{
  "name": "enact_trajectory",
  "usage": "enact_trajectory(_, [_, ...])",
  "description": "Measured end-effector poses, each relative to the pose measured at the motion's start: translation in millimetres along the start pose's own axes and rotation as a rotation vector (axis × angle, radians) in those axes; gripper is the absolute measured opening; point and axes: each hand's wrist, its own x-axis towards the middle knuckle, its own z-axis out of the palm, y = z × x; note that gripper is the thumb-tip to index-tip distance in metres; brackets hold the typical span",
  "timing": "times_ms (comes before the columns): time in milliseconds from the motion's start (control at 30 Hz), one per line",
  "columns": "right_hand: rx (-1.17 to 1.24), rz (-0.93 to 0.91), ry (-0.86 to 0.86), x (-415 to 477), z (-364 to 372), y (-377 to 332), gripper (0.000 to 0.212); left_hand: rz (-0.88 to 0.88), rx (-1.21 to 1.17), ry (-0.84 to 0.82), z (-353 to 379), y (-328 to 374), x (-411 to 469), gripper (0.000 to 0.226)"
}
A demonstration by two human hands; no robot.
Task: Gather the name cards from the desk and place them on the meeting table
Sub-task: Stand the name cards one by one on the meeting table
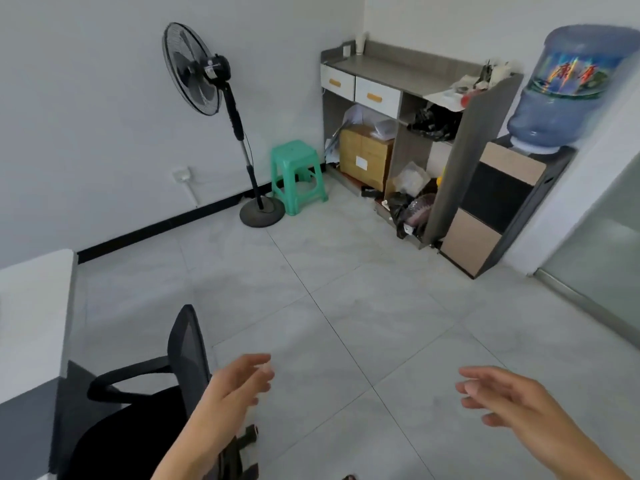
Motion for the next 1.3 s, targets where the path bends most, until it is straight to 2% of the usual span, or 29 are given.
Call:
enact_trajectory(67, [0.03, -0.013, -0.016, 36.4, -2.0, -28.2, 0.015, 0.023, 0.013, -0.021, -3.0, 25.7, 36.3, 0.016])
enact_trajectory(100, [0.031, -0.018, -0.049, 54.2, -1.8, -42.7, 0.027, 0.027, 0.011, -0.022, -4.9, 35.7, 53.2, 0.016])
enact_trajectory(167, [0.006, -0.011, -0.1, 95.1, -0.7, -64.1, 0.07, 0.009, 0.008, -0.007, -9.7, 48.6, 87.1, 0.016])
enact_trajectory(200, [0.001, 0.0, -0.117, 119.4, 1.0, -73.0, 0.075, -0.01, 0.003, 0.01, -13.1, 51.5, 104.2, 0.016])
enact_trajectory(300, [-0.021, 0.069, -0.199, 197.7, 6.9, -107.1, 0.036, -0.096, -0.017, 0.096, -24.0, 52.6, 157.4, 0.018])
enact_trajectory(333, [-0.04, 0.074, -0.229, 224.2, 8.4, -119.4, 0.037, -0.127, -0.027, 0.129, -27.1, 53.8, 174.0, 0.017])
enact_trajectory(433, [-0.075, 0.033, -0.289, 311.0, 9.6, -160.3, 0.08, -0.2, -0.064, 0.216, -35.3, 64.1, 226.6, 0.018])
enact_trajectory(467, [-0.079, 0.022, -0.308, 339.8, 11.8, -177.3, 0.079, -0.213, -0.072, 0.238, -37.5, 72.1, 242.9, 0.018])
enact_trajectory(567, [-0.143, -0.043, -0.381, 419.3, 32.5, -238.1, 0.021, -0.208, -0.112, 0.293, -48.2, 105.9, 285.3, 0.019])
enact_trajectory(667, [-0.241, -0.112, -0.493, 495.0, 67.1, -288.7, 0.018, -0.213, -0.168, 0.435, -66.4, 117.5, 313.5, 0.018])
enact_trajectory(767, [-0.293, -0.186, -0.635, 545.1, 118.3, -339.4, 0.069, -0.295, -0.268, 0.579, -81.8, 113.0, 326.0, 0.017])
enact_trajectory(833, [-0.32, -0.222, -0.706, 575.2, 155.8, -360.9, 0.083, -0.375, -0.331, 0.649, -93.1, 104.6, 336.5, 0.016])
enact_trajectory(867, [-0.337, -0.231, -0.747, 586.7, 176.8, -369.9, 0.076, -0.408, -0.356, 0.681, -100.8, 98.9, 343.7, 0.016])
enact_trajectory(967, [-0.396, -0.239, -0.829, 613.8, 240.3, -391.4, 0.025, -0.455, -0.397, 0.759, -134.4, 86.1, 369.2, 0.014])
enact_trajectory(1000, [-0.421, -0.243, -0.843, 623.7, 260.0, -398.6, 0.016, -0.456, -0.408, 0.783, -149.3, 84.3, 379.0, 0.013])
enact_trajectory(1200, [-0.507, -0.295, -0.933, 655.2, 371.0, -477.5, 0.016, -0.363, -0.423, 0.907, -252.2, 102.9, 432.0, 0.014])
enact_trajectory(1300, [-0.49, -0.33, -0.95, 667.1, 418.6, -507.7, 0.016, -0.333, -0.43, 0.905, -289.8, 110.6, 445.0, 0.016])
